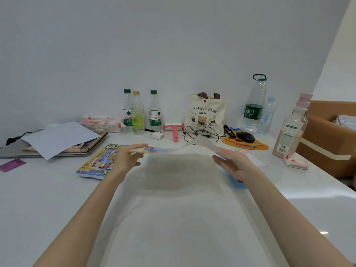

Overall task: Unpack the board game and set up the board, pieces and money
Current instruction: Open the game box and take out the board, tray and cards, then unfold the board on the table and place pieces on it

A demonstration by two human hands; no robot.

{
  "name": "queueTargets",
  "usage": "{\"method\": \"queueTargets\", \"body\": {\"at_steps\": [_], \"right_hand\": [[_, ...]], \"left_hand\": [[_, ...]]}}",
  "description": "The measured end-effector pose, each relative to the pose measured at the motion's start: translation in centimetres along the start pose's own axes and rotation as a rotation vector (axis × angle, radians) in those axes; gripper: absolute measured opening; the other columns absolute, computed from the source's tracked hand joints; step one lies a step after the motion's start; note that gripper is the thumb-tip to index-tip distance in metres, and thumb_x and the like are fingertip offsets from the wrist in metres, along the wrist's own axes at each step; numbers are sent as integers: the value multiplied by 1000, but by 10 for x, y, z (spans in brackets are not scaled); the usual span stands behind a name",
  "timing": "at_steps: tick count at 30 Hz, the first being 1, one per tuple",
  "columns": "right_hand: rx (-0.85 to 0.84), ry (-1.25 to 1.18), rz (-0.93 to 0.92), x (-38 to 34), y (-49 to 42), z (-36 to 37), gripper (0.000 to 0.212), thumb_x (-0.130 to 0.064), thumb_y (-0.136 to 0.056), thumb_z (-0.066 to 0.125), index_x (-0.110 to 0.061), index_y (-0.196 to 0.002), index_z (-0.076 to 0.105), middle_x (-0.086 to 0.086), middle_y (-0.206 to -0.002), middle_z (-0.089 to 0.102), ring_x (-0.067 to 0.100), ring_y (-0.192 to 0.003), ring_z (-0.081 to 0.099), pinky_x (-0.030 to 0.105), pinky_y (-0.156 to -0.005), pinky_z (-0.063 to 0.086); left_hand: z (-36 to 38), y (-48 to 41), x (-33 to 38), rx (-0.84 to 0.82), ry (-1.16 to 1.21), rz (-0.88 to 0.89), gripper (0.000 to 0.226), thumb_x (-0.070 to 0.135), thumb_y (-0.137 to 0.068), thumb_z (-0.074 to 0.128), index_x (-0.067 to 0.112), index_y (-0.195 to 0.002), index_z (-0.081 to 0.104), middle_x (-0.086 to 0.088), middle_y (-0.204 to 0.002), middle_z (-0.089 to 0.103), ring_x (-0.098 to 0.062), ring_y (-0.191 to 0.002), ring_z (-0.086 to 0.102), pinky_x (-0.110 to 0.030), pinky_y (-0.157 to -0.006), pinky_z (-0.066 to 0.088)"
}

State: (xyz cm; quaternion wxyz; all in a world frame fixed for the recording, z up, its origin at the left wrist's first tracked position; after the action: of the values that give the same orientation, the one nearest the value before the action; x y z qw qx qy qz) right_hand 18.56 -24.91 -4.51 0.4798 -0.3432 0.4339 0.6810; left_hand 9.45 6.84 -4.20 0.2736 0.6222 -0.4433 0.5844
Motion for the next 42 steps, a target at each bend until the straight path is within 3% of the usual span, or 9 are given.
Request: {"method": "queueTargets", "body": {"at_steps": [4, 10, 15, 18, 22, 25, 30, 35, 42], "right_hand": [[41, 273, 58, 21, -16, -12, 30, 6, -83, 66, -5, -110, 67, 15, -94, 69, 27, -84, 68, 42, -86, 56], [110, 585, -38, 35, -25, -25, 36, 13, -88, 56, -3, -119, 64, 14, -91, 65, 31, -83, 66, 51, -89, 54], [132, 824, -151, 38, -23, -22, 43, 7, -88, 57, -7, -128, 59, 17, -126, 59, 24, -84, 65, 29, -58, 55], [149, 1042, -311, 34, -20, -14, 45, 2, -87, 59, -9, -130, 58, 14, -136, 54, 26, -104, 63, 32, -71, 54], [142, 1330, -498, 37, -17, 6, 40, -6, -88, 61, -14, -127, 61, 8, -145, 45, 24, -132, 41, 37, -104, 37], [12, 1446, -576, 53, -11, 27, 36, -13, -93, 53, -13, -129, 61, 7, -147, 43, 24, -135, 38, 38, -110, 33], [-155, 1731, -436, 92, -15, 39, 48, -35, -103, 33, -20, -149, 31, 4, -157, 25, 24, -145, 18, 46, -118, 9], [-176, 1829, -384, 102, -27, 36, 53, -41, -104, 19, -23, -154, 12, 4, -162, 8, 24, -149, 5, 45, -119, 5], [-159, 1823, -350, 92, -41, 24, 52, -36, -106, 17, -21, -155, 9, 6, -162, 5, 23, -149, 2, 40, -120, 2]], "left_hand": [[0, 13, -20, -177, 51, -44, 35, -10, -87, 57, 12, -113, 65, -15, -108, 67, -13, -78, 69, -22, -63, 58], [3, 20, -48, -249, -175, -236, 31, 1, -99, 42, 10, -117, 66, -11, -112, 68, -14, -85, 66, -23, -69, 53], [5, 20, -45, -168, -360, -188, 34, 4, -100, 39, 7, -124, 62, -9, -124, 61, -19, -100, 61, -23, -76, 49], [12, 14, -35, -146, -678, -15, 36, 7, -99, 40, 9, -128, 60, -8, -142, 50, -22, -129, 46, -30, -97, 38], [39, 12, -29, -222, -777, 127, 38, 17, -100, 43, 14, -137, 51, -3, -146, 44, -23, -131, 44, -31, -103, 35], [70, 15, -45, -378, -900, 155, 47, 28, -102, 40, 16, -147, 36, -7, -153, 34, -28, -134, 40, -38, -110, 34], [97, 19, -72, -481, -1131, 112, 54, 42, -103, 23, 25, -154, 14, -13, -161, 7, -35, -147, 1, -49, -119, 8], [100, 13, -74, -463, -1106, 120, 54, 43, -103, 22, 25, -154, 13, -10, -161, 4, -32, -148, -1, -47, -118, 4], [115, 9, -68, -487, -1017, 136, 53, 40, -104, 23, 23, -154, 15, -10, -161, 2, -29, -148, -3, -43, -118, 1]]}}
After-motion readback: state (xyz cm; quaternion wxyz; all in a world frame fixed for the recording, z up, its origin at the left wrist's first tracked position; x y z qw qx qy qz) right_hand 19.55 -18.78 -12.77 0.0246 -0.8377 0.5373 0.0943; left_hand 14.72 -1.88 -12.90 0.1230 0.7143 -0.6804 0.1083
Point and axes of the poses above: each hand's wrist, its own y-axis away from the middle knuckle, its own z-axis out of the palm, x = y × z, the point moved 6 cm from there along -y, towards the middle knuckle
